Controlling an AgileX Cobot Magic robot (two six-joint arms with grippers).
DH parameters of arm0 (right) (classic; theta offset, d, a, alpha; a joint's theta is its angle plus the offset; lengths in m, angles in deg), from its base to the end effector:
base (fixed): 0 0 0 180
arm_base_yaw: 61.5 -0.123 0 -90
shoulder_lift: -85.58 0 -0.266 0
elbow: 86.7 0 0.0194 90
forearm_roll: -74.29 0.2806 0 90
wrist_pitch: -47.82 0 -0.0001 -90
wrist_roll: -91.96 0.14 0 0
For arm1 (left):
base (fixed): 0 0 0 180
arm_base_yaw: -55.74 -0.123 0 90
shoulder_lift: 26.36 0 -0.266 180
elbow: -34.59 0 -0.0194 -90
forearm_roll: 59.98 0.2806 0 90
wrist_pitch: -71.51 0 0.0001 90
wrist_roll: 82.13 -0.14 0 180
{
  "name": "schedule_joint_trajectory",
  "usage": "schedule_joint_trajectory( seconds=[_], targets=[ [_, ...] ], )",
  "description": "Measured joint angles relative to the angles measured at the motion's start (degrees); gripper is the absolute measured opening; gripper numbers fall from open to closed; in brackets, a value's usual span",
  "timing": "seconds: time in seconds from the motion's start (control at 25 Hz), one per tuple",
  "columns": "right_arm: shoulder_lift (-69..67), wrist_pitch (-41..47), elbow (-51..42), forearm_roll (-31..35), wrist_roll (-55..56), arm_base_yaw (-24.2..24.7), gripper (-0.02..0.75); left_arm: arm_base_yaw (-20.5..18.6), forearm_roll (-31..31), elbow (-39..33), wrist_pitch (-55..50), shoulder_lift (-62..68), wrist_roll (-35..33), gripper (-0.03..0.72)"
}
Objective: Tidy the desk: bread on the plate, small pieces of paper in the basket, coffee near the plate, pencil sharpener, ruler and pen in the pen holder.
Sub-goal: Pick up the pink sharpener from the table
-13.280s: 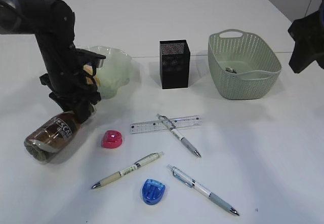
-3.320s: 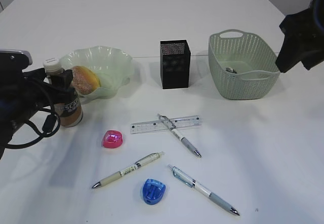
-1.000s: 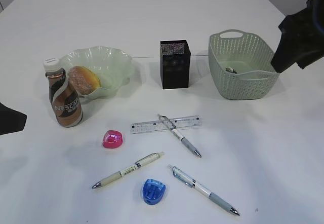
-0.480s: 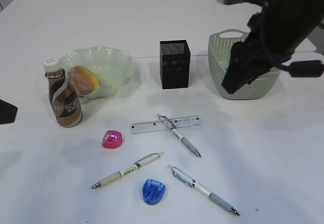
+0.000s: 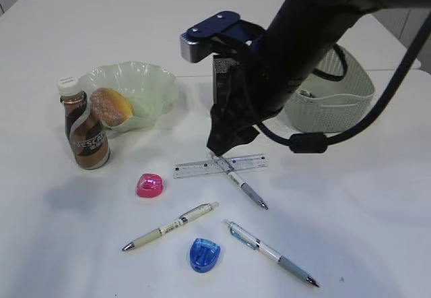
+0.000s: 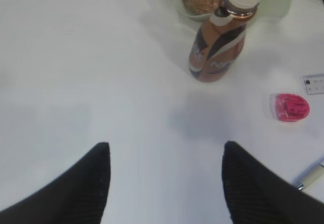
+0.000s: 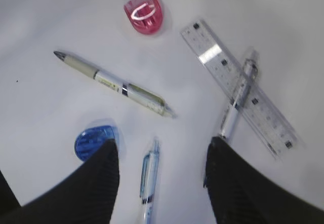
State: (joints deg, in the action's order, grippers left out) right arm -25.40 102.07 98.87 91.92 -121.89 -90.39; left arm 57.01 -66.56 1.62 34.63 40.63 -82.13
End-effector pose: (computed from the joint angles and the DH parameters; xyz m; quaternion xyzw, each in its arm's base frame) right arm 0.3519 0.2335 0.1893 -0.4498 0.8649 0.1305 0.1803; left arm 0.2713 -0.0157 0.2368 -0.0197 0.9286 -0.0530 0.3666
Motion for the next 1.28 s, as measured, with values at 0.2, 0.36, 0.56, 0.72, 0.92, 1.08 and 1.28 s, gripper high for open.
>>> schedule_joint_trajectory(
  seconds=[0.2,0.36,0.56,0.72,0.92,1.08,1.28],
  targets=[
    [-4.1,-5.0,0.0,5.5,-6.0,-2.1,0.439,-1.1,0.1,0.0,-0.8,0.0,0.0,0.489],
    [-7.8,-7.5,0.0,10.2,-14.2,-2.3,0.439,-1.1,-0.6,0.0,-1.1,0.7,0.0,0.487],
    [-10.0,-8.1,0.0,15.2,-26.9,-2.5,0.439,-1.1,-1.0,0.0,-1.1,3.2,0.0,0.486],
    [-11.2,-8.5,0.5,21.4,-39.1,-2.5,0.439,-1.1,-1.4,0.0,-1.1,4.6,0.0,0.486],
    [-15.7,-9.7,5.5,24.5,-41.1,-2.5,0.44,-1.1,-1.6,0.0,-1.1,5.2,0.0,0.483],
    [-18.5,-9.8,9.0,24.8,-40.9,-2.5,0.44,-1.1,-2.0,0.0,-1.1,5.2,0.0,0.483],
    [-20.2,-10.1,11.0,24.9,-38.5,-2.5,0.478,-1.1,-2.1,0.0,-1.2,5.2,0.0,0.483]
  ],
)
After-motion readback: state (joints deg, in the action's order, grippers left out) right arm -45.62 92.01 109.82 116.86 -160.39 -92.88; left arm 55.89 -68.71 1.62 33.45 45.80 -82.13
